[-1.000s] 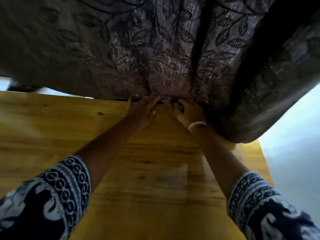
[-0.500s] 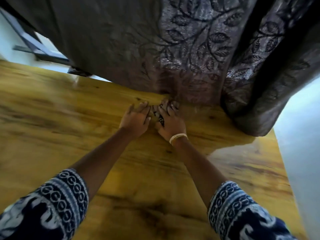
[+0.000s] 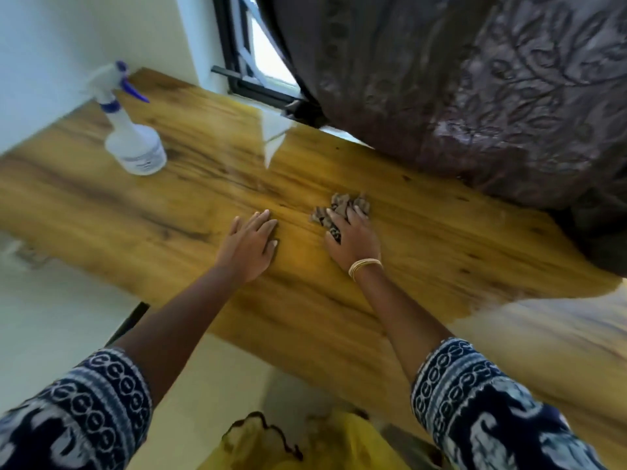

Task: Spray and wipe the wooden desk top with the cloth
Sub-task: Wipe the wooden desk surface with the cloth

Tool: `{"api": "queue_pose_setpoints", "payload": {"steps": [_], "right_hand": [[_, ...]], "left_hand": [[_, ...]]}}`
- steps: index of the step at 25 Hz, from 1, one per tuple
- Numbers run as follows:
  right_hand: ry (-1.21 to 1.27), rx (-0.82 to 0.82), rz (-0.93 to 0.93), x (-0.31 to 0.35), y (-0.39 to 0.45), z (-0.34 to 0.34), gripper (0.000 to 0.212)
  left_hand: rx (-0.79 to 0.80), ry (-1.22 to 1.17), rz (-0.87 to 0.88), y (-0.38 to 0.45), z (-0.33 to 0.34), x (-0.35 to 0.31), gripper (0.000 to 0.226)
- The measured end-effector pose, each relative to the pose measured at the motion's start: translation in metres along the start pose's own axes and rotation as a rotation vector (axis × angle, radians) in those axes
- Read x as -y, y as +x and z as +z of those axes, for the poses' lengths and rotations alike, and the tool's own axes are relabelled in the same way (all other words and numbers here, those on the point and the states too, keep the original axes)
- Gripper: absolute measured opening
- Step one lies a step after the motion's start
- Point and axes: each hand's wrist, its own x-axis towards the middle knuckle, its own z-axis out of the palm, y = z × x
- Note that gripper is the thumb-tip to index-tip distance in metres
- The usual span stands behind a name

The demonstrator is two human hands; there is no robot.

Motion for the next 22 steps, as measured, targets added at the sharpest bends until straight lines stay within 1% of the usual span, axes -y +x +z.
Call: {"api": "queue_pose_setpoints", "payload": {"steps": [5,8,9,11,12,13,14,15,17,18,19,20,22], "right_hand": [[0.085,0.015,-0.085,0.115,-0.008,0.032,0.051],[0.205,0.021,-0.059,0.186,-0.024,0.048,0.047],[0.227,0.038,-0.093,0.208,-0.029,0.054,0.045],[0.271,0.111,-0.283,0.237,-0.029,0.059,0.039],[0.351,0.147,-0.343,0.247,-0.026,0.055,0.035],[0.483,0.179,-0.336,0.251,-0.018,0.055,0.031],[0.654,0.183,-0.279,0.254,-0.009,0.052,0.028],[0.863,0.169,-0.161,0.254,0.002,0.051,0.025],[1.369,0.165,0.19,0.25,0.025,0.049,0.02],[1.623,0.231,0.333,0.249,0.036,0.047,0.02],[1.849,0.31,0.416,0.248,0.046,0.044,0.023],[2.016,0.37,0.447,0.248,0.056,0.038,0.026],[2.214,0.404,0.428,0.248,0.08,0.027,0.033]], "left_hand": [[-0.032,-0.035,-0.134,-0.058,-0.019,0.08,0.05],[-0.073,-0.098,-0.227,-0.085,-0.027,0.115,0.049],[-0.082,-0.109,-0.255,-0.093,-0.029,0.124,0.049],[-0.089,-0.132,-0.292,-0.103,-0.034,0.14,0.046],[-0.091,-0.14,-0.302,-0.107,-0.038,0.147,0.045],[-0.105,-0.143,-0.307,-0.108,-0.042,0.153,0.044],[-0.129,-0.149,-0.313,-0.108,-0.046,0.159,0.043],[-0.16,-0.162,-0.325,-0.107,-0.052,0.165,0.043],[-0.219,-0.201,-0.349,-0.1,-0.061,0.177,0.042],[-0.232,-0.222,-0.363,-0.095,-0.065,0.182,0.042],[-0.241,-0.245,-0.376,-0.088,-0.07,0.187,0.043],[-0.248,-0.274,-0.39,-0.079,-0.075,0.191,0.044],[-0.277,-0.341,-0.407,-0.057,-0.09,0.199,0.048]]}}
